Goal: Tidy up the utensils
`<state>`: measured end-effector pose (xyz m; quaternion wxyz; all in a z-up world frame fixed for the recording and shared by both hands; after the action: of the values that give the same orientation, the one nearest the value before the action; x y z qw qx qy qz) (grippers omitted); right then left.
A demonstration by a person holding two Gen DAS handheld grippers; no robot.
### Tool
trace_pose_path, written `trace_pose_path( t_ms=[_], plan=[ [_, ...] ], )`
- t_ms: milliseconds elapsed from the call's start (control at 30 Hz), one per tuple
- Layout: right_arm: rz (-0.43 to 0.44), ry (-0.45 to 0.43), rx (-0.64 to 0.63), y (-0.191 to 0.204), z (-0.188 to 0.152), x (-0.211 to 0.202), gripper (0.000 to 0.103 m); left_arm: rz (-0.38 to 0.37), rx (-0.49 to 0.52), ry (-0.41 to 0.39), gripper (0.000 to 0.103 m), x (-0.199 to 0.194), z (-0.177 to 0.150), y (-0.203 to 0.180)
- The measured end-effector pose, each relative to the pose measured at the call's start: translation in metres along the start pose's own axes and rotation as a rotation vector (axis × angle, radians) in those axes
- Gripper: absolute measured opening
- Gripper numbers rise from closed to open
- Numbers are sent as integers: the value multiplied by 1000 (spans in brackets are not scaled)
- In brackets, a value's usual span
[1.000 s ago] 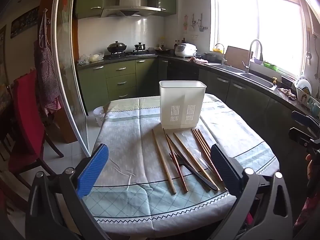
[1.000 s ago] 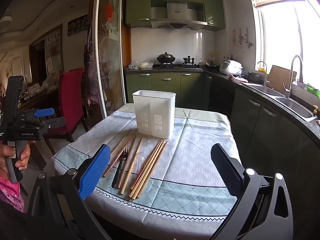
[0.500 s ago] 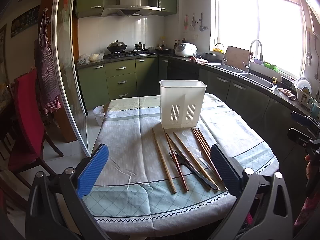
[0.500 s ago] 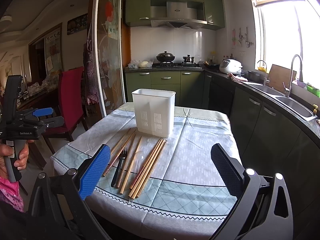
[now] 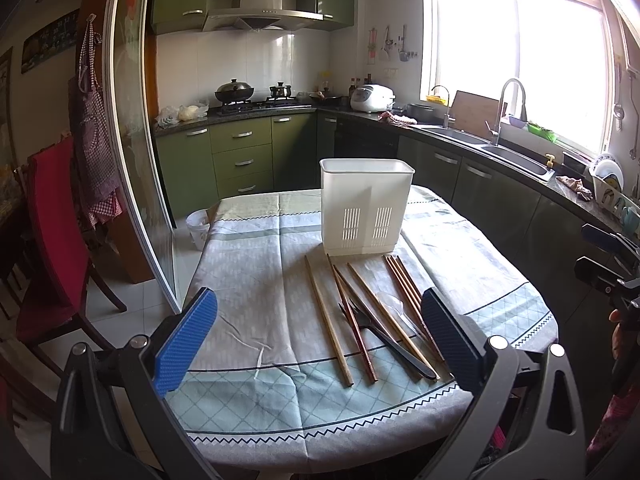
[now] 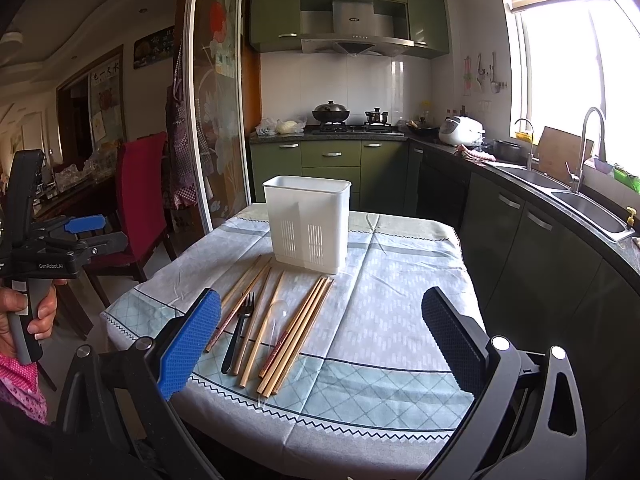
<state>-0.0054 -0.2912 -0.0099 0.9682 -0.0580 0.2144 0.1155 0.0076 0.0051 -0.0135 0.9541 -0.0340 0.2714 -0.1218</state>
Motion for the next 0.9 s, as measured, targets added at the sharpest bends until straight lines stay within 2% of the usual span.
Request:
trace_pose_path(
  t_ms=[900],
  plan=[
    [3, 6, -1, 2, -1, -1, 99, 3, -7, 4, 97, -1, -5, 5]
  ],
)
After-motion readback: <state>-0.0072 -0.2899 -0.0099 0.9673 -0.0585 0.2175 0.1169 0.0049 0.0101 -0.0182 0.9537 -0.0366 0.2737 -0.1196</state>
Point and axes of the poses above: each gripper's, at about its wrist camera, not at the fingertips, and x roughly the way its jaws point, y to its left, z to its top, the point moved 1 cm from there along x, roughly the way its jaws point, and after that the axes turned 14 degrees about -z, right-handed, at the moved point
